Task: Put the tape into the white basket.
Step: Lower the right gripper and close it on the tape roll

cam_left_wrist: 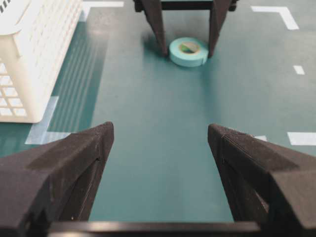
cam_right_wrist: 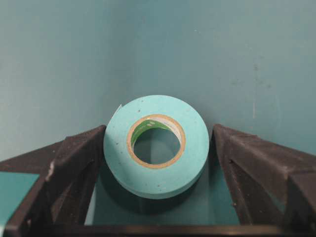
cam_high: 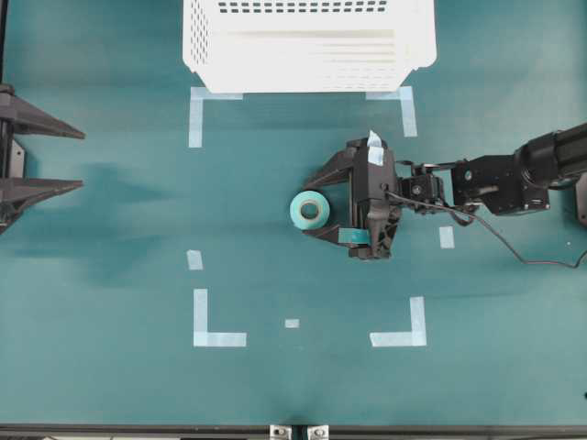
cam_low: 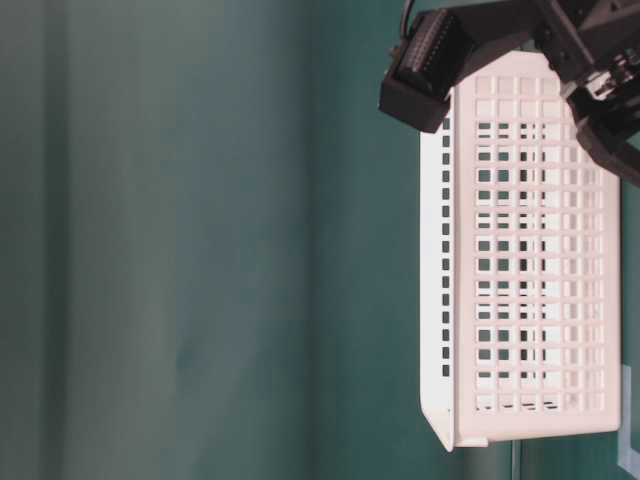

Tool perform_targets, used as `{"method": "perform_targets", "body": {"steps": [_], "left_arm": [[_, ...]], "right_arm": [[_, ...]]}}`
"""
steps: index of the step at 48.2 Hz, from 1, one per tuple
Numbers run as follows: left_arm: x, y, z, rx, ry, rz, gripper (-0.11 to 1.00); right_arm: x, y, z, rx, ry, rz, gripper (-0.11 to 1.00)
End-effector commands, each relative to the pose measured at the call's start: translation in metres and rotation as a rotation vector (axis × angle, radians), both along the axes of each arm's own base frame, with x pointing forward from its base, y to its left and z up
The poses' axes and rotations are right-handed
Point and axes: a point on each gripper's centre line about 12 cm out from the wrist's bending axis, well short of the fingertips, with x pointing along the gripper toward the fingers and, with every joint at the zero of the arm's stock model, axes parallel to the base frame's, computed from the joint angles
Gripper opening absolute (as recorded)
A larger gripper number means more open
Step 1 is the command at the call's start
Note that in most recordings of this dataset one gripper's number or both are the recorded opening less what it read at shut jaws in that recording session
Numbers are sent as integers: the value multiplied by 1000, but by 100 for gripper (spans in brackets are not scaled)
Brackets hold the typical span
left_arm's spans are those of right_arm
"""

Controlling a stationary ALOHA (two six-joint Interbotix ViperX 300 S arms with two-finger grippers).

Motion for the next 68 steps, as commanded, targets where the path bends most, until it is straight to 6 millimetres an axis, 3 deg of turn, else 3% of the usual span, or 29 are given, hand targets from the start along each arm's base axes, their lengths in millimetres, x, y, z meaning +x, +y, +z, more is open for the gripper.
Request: {"method": "perform_targets", "body": {"steps": [1, 19, 26, 47, 52, 61, 68], "left_arm": [[1, 1, 5, 4, -14, 4, 88], [1, 1, 5, 4, -14, 10, 88], [1, 2, 4, 3, -11, 12, 88], [1, 2, 5, 4, -12, 17, 88], [1, 2, 4, 4, -11, 17, 88], [1, 2, 5, 2, -14, 17, 88], [1, 2, 5, 4, -14, 18, 88]], "right_arm": [[4, 1, 7, 4, -23, 0, 95], [3, 1, 5, 3, 5, 0, 92], [2, 2, 7, 2, 25, 2, 67], [0, 2, 29, 1, -5, 7, 67], [2, 2, 44, 2, -34, 8, 67], [1, 3, 96, 3, -77, 13, 67], [-4, 2, 123, 3, -71, 13, 67]]}}
